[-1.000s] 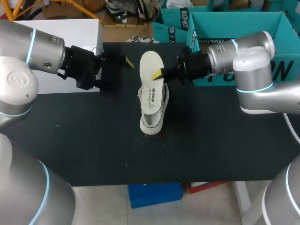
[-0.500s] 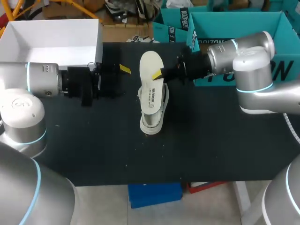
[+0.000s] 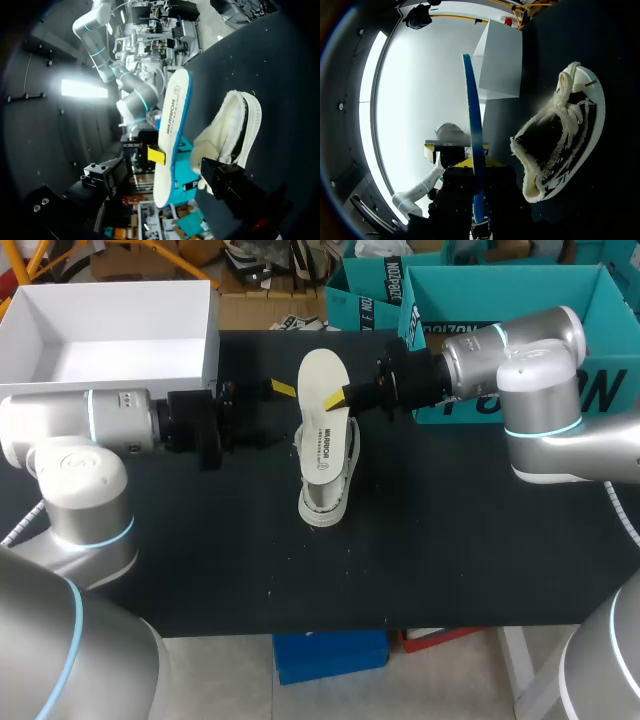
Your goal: Take the shoe out of the shoebox, open the shoe tongue, remove and reinsert the insole, then place the shoe into the shoebox
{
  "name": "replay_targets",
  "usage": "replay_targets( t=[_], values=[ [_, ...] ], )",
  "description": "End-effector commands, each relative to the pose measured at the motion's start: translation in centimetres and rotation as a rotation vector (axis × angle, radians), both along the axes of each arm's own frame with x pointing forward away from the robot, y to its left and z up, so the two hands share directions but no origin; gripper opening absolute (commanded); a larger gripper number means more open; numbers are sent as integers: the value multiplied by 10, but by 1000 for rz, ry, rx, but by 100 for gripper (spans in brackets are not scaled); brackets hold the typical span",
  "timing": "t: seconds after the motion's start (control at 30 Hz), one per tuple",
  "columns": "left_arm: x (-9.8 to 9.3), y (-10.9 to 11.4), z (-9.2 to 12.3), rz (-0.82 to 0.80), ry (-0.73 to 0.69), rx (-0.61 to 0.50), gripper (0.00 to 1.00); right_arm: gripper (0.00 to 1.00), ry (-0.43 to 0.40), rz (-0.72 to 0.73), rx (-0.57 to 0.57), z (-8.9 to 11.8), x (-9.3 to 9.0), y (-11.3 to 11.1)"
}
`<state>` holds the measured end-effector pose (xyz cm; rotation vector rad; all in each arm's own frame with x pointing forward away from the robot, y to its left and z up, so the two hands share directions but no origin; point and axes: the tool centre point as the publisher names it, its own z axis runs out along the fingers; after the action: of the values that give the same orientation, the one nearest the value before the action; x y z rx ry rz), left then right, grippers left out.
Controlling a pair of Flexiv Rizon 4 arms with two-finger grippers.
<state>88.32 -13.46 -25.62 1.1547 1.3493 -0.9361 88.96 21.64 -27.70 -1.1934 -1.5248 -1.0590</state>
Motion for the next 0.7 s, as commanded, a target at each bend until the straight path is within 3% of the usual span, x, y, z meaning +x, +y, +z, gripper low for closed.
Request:
replay_targets(
  t=[0.03, 0.3, 0.7],
  values=[
    [9, -16, -7, 13, -2, -8, 89, 0, 0, -2, 0, -1, 0, 1],
    [20, -27, -17, 33, 18, -35, 53, 0, 0, -2, 0, -1, 0, 1],
    [31, -35, -17, 42, 27, -62, 50, 0, 0, -2, 0, -1, 0, 1]
  ],
)
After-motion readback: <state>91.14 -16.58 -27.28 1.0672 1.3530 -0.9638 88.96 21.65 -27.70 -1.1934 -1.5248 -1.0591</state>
